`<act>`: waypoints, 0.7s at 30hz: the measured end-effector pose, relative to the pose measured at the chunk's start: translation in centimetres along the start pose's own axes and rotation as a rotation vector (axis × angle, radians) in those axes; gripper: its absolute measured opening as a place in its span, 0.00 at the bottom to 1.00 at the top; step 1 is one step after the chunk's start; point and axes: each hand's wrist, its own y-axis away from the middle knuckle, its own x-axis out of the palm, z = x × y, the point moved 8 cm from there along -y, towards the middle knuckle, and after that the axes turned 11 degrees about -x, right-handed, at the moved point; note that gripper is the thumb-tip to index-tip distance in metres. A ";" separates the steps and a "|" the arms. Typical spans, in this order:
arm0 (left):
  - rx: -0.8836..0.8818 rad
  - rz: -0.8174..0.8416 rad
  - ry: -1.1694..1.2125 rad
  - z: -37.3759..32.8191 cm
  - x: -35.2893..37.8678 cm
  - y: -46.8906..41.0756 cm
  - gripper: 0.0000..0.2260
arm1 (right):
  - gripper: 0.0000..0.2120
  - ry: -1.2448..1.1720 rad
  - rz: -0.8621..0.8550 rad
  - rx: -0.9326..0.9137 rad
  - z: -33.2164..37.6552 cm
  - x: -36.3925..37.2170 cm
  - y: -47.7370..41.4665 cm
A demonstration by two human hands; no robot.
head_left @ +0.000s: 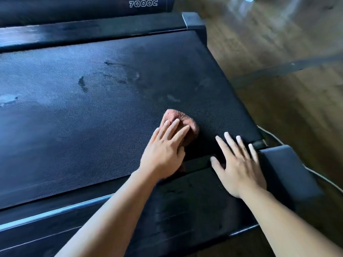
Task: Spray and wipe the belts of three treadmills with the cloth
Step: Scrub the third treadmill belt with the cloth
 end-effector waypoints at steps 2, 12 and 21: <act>-0.024 -0.010 -0.003 2.3 -0.2 1.2 0.30 | 0.35 0.008 -0.003 -0.003 0.0 0.1 0.0; -0.419 -0.144 0.025 13.7 -4.4 -7.3 0.29 | 0.33 0.025 -0.018 -0.013 -0.2 0.2 -0.1; -0.097 -0.065 -0.003 0.1 -1.2 -13.3 0.32 | 0.33 0.028 -0.005 -0.013 -0.3 0.3 -0.2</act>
